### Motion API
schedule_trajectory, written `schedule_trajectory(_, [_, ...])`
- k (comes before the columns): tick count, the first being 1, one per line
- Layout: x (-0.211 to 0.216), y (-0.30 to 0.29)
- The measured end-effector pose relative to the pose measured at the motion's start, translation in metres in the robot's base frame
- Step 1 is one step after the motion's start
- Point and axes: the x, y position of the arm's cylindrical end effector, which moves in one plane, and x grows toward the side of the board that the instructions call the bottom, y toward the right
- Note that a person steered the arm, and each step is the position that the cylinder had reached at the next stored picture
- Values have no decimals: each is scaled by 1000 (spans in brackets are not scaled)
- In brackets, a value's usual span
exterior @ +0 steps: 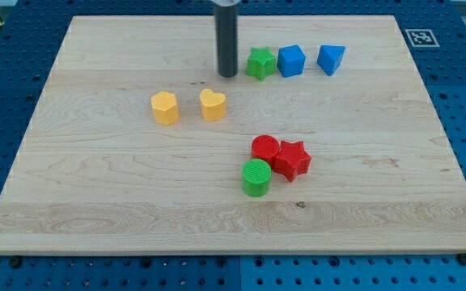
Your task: Move the arm to the right of the green circle
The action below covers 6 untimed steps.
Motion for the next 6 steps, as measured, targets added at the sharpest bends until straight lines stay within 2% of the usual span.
schedule_trajectory(2, [57,78])
schedule_trajectory(3, [107,103])
schedule_trajectory(4, [167,107])
schedule_trajectory(5, [206,107])
schedule_trajectory(6, [214,105])
